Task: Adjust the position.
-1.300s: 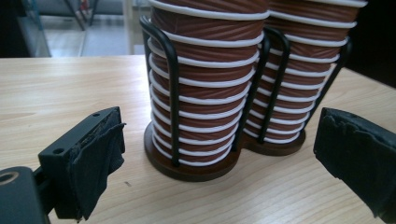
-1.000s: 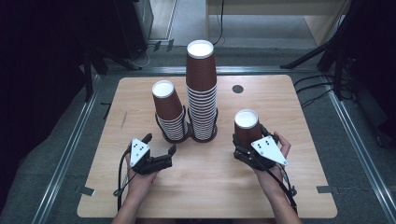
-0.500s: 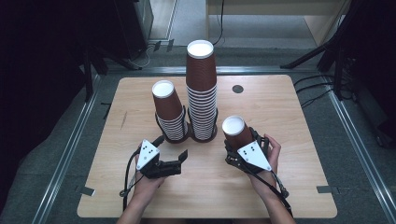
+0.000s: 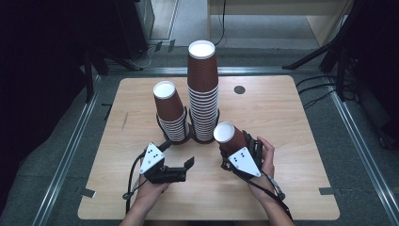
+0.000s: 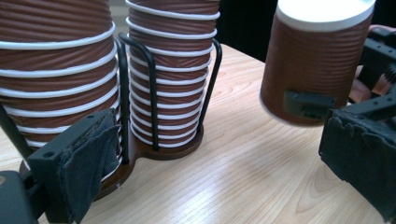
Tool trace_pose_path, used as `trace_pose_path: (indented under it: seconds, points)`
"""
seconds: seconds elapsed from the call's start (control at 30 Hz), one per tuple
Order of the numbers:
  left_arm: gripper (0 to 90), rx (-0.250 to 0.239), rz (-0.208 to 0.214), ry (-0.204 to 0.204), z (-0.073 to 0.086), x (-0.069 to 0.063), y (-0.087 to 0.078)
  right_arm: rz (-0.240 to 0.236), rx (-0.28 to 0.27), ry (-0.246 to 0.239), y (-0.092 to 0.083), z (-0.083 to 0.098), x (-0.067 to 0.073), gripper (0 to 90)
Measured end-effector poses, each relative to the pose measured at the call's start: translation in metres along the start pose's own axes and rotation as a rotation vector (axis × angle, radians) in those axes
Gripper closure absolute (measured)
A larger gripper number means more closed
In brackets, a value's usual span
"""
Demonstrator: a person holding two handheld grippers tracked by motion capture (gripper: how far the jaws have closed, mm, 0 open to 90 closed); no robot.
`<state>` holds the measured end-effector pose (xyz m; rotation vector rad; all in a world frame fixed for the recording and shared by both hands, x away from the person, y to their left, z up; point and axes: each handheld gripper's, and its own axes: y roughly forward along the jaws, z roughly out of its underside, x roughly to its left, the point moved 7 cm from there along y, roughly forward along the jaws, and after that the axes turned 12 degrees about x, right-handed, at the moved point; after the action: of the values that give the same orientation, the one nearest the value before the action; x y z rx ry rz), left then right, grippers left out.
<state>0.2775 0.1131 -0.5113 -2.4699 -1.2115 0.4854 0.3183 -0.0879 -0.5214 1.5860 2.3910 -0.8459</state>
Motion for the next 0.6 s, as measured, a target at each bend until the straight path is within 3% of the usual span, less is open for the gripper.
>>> trace_pose_path:
  seconds: [0.2, 0.4, 0.6]
  points:
    - [0.0, -0.006, 0.026, 0.004, -0.006, -0.006, 0.001, -0.009, 0.005, -0.051, -0.001, 0.003, 0.008, 13.4]
    - [0.0, 0.02, 0.059, 0.018, -0.004, -0.014, 0.002, -0.013, -0.012, -0.092, -0.001, -0.001, 0.013, 13.5]
    - [0.0, 0.034, 0.084, 0.005, -0.005, -0.017, 0.002, -0.017, -0.017, -0.158, -0.001, -0.001, 0.023, 13.5]
